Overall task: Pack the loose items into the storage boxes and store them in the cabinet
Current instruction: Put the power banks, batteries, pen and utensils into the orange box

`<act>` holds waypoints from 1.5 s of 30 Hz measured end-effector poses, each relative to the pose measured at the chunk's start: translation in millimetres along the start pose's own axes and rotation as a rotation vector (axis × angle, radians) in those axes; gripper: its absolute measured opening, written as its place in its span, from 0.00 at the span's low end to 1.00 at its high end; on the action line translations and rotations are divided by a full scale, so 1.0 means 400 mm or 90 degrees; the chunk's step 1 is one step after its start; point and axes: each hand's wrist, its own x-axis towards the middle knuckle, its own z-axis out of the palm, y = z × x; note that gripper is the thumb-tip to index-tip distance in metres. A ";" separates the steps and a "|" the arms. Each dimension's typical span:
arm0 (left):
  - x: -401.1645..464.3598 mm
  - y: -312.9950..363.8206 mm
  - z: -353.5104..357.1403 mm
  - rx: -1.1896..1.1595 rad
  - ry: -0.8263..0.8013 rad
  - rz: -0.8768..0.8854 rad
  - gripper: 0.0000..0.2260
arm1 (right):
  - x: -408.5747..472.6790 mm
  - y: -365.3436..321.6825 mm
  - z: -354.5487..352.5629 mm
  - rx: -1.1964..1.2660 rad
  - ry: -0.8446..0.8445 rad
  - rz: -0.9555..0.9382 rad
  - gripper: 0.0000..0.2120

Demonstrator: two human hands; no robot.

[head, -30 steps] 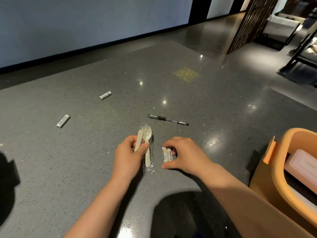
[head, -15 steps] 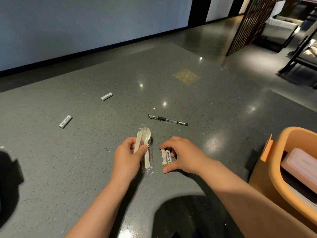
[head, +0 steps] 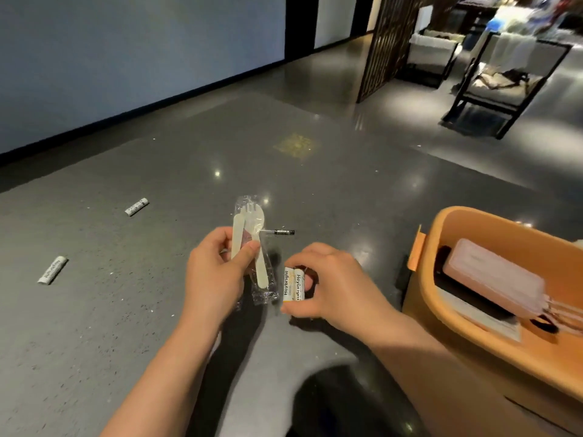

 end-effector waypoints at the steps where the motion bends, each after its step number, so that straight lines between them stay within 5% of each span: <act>1: 0.003 0.037 0.028 -0.019 -0.020 0.029 0.03 | -0.032 0.000 -0.041 -0.002 0.030 0.008 0.25; 8: -0.084 0.239 0.322 -0.132 -0.269 0.155 0.04 | -0.360 0.083 -0.316 -0.083 0.324 0.134 0.24; 12: -0.184 0.279 0.514 -0.062 -0.447 0.172 0.03 | -0.550 0.191 -0.423 -0.102 0.420 0.303 0.25; 17: -0.287 0.282 0.761 0.207 -0.678 0.210 0.10 | -0.702 0.308 -0.469 -0.124 0.473 0.462 0.24; 22: -0.357 0.252 0.910 0.505 -0.758 0.276 0.18 | -0.720 0.356 -0.474 -0.140 0.462 0.478 0.23; 26: -0.359 0.254 0.939 0.550 -0.825 0.261 0.26 | -0.686 0.390 -0.481 -0.161 0.380 0.482 0.24; 32: -0.261 0.271 0.801 0.390 -0.736 0.214 0.07 | -0.586 0.441 -0.463 -0.245 0.153 0.452 0.23; 38: -0.218 0.213 0.667 0.267 -0.531 0.228 0.04 | -0.456 0.513 -0.396 -0.257 -0.170 0.630 0.22; 45: -0.235 0.168 0.626 0.244 -0.486 0.241 0.03 | -0.472 0.543 -0.370 -0.188 -0.202 0.673 0.34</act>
